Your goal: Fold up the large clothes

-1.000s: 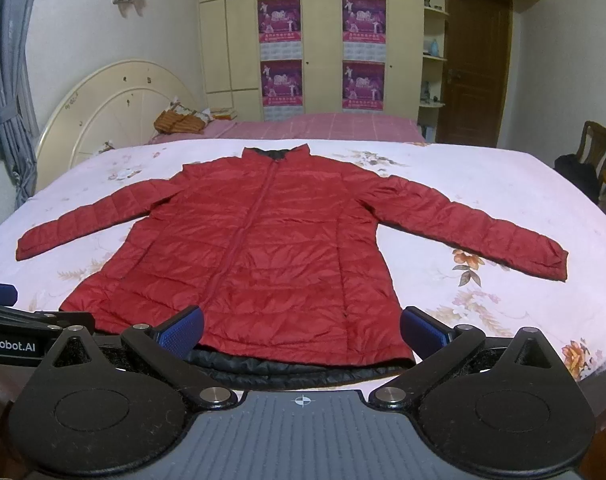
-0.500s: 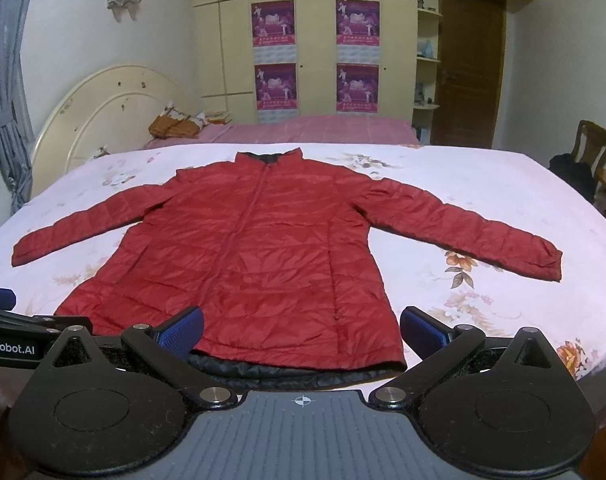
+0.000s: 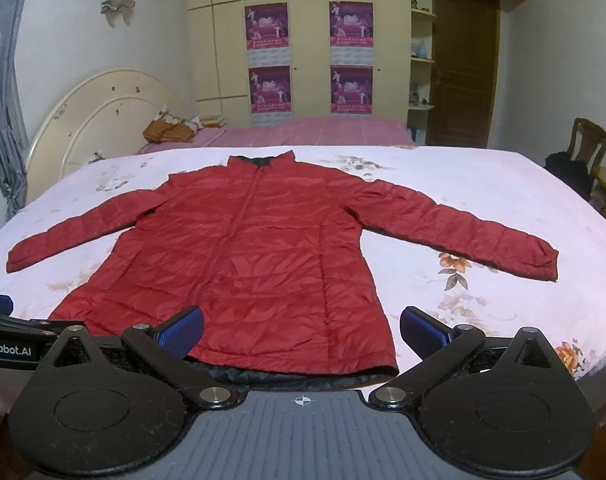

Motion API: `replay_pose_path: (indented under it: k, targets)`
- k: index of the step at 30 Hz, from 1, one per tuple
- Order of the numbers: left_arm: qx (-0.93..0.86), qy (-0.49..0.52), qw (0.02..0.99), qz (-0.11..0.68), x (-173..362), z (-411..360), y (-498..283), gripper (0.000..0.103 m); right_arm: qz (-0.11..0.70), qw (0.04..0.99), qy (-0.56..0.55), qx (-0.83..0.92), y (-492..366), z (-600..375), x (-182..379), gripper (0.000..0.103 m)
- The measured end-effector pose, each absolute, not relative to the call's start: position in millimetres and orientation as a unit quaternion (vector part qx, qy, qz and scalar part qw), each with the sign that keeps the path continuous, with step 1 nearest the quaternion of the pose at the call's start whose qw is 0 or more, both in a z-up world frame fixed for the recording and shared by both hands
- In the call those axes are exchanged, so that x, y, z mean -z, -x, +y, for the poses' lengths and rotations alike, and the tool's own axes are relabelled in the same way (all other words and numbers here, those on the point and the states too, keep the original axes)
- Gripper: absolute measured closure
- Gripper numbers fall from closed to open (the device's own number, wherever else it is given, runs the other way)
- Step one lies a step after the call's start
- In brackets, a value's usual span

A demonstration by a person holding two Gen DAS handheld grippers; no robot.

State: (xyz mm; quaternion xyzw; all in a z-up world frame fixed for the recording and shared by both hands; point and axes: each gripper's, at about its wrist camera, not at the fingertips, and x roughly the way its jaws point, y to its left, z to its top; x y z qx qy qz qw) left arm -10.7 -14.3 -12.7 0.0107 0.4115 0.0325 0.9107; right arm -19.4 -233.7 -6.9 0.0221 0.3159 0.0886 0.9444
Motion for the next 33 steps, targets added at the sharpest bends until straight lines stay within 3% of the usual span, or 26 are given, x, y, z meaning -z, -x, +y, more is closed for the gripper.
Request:
replay_pose_path:
  k: [33]
  targets:
    - [-0.045, -0.001, 0.91, 0.412, 18, 1, -32, 0.0, 0.306, 0.95, -0.025, -0.053, -18, -247, 14, 0.0]
